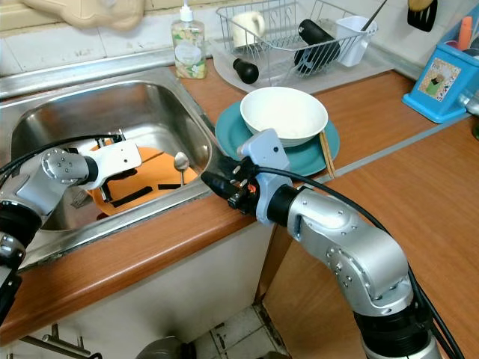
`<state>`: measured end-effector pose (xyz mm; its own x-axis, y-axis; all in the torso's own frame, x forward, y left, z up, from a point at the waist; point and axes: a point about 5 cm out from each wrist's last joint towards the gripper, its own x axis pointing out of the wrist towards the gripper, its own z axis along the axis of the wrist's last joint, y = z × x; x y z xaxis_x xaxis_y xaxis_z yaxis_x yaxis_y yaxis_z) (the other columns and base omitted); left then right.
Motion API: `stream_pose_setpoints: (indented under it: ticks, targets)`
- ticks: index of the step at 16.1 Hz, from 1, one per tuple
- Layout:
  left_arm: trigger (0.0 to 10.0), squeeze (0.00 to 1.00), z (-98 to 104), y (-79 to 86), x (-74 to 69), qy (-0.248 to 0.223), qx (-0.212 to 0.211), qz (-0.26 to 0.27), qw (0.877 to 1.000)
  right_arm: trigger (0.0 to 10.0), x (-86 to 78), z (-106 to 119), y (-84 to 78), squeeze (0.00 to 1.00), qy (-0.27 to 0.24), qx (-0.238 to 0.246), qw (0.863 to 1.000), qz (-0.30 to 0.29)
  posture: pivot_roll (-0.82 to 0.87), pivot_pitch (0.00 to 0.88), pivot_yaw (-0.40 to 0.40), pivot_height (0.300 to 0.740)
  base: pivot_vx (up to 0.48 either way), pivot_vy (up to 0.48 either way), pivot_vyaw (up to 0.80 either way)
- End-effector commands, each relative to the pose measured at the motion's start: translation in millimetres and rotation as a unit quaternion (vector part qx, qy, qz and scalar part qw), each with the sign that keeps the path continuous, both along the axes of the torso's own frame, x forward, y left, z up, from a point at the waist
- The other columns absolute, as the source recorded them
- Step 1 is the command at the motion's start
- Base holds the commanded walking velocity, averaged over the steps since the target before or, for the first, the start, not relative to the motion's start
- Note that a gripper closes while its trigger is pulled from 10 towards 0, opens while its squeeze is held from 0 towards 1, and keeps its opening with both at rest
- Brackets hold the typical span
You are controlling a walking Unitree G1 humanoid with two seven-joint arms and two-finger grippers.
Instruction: Kitchen organization
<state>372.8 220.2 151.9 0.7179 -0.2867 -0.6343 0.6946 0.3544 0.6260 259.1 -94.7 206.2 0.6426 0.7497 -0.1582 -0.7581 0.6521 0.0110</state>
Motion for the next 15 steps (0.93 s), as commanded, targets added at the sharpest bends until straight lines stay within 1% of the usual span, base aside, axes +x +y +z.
stream_pose_setpoints:
  ticks: [1,2,3,4,5,6,7,8,9,10,11,12,13,14,15]
  targets:
    - [10.0,1.0,0.7,-4.2,1.6,0.0,0.004,-0.011,1.0,10.0,0.2,0.3,-1.0,0.0,-0.004,-0.005,1.0,-0.004,-0.07,0.024,0.025,0.74,0.0,0.0,0.0]
    - [10.0,1.0,-0.9,-3.2,1.7,-0.005,0.011,-0.01,1.0,10.0,2.6,1.8,-2.0,0.0,-0.006,-0.001,1.0,-0.013,-0.07,0.024,0.025,0.74,0.0,0.0,0.0]
    - [10.0,0.74,-0.2,-2.0,2.3,-0.016,0.007,-0.004,1.0,10.0,4.8,1.9,-4.4,0.0,0.005,0.006,1.0,-0.027,-0.07,0.025,0.024,0.74,0.0,0.0,0.0]
    - [10.0,0.0,1.5,-1.9,2.9,-0.028,-0.004,0.001,1.0,10.0,6.9,4.3,-7.2,0.0,0.009,0.02,0.999,-0.037,-0.07,0.025,0.024,0.74,0.0,0.0,0.0]
    - [10.0,0.0,4.6,-2.5,4.1,-0.045,-0.02,0.004,0.999,10.0,8.7,7.7,-9.2,0.0,0.002,0.027,0.999,-0.045,-0.07,0.027,0.025,0.74,0.0,0.0,0.0]
    - [10.0,0.0,8.7,-3.9,5.7,-0.064,-0.048,0.012,0.997,10.0,10.5,11.4,-10.9,0.0,-0.011,0.029,0.998,-0.052,-0.08,0.029,0.026,0.74,0.0,0.0,0.0]
    - [10.0,0.0,16.1,-6.7,7.5,-0.095,-0.092,0.021,0.991,10.0,14.7,19.6,-14.0,0.0,-0.036,0.04,0.996,-0.073,-0.08,0.03,0.026,0.74,0.0,0.0,0.0]
    - [10.0,0.0,22.0,-9.9,7.8,-0.112,-0.14,0.029,0.983,10.0,20.2,27.4,-19.0,0.0,-0.059,0.051,0.991,-0.107,-0.08,0.033,0.024,0.74,0.0,0.0,0.0]
    - [10.0,0.0,27.6,-13.6,6.9,-0.129,-0.187,0.034,0.973,10.0,29.2,32.8,-28.4,0.0,-0.063,0.043,0.984,-0.159,-0.08,0.036,0.022,0.74,0.0,0.0,0.0]
    - [10.0,0.0,32.0,-18.4,4.3,-0.141,-0.227,0.032,0.963,10.0,35.7,37.2,-35.5,0.0,-0.059,0.046,0.98,-0.186,-0.08,0.038,0.021,0.74,0.0,0.0,0.0]
    - [10.0,0.0,35.5,-22.5,1.6,-0.15,-0.255,0.03,0.955,10.0,40.4,39.3,-42.2,0.0,-0.051,0.045,0.976,-0.207,-0.07,0.04,0.018,0.74,0.0,0.0,0.0]
    - [10.0,0.04,39.1,-29.3,-3.5,-0.151,-0.289,0.022,0.945,10.0,47.3,40.8,-53.1,0.0,-0.034,0.055,0.969,-0.239,-0.07,0.042,0.015,0.74,0.0,0.0,0.0]
    - [10.0,1.0,45.2,-38.7,-11.7,-0.148,-0.333,0.011,0.931,10.0,57.2,40.6,-70.0,1.0,-0.018,0.063,0.957,-0.284,-0.07,0.044,0.009,0.74,0.0,0.0,0.0]
    - [10.0,1.0,47.2,-41.3,-14.4,-0.147,-0.344,0.007,0.927,10.0,59.7,40.5,-74.6,1.0,-0.016,0.062,0.954,-0.294,-0.07,0.044,0.008,0.74,0.0,0.0,0.0]
    - [10.0,1.0,55.1,-48.0,-25.5,-0.159,-0.367,-0.006,0.917,10.0,68.4,42.1,-88.4,1.0,-0.011,0.057,0.945,-0.323,-0.07,0.046,0.003,0.74,0.0,0.0,0.0]
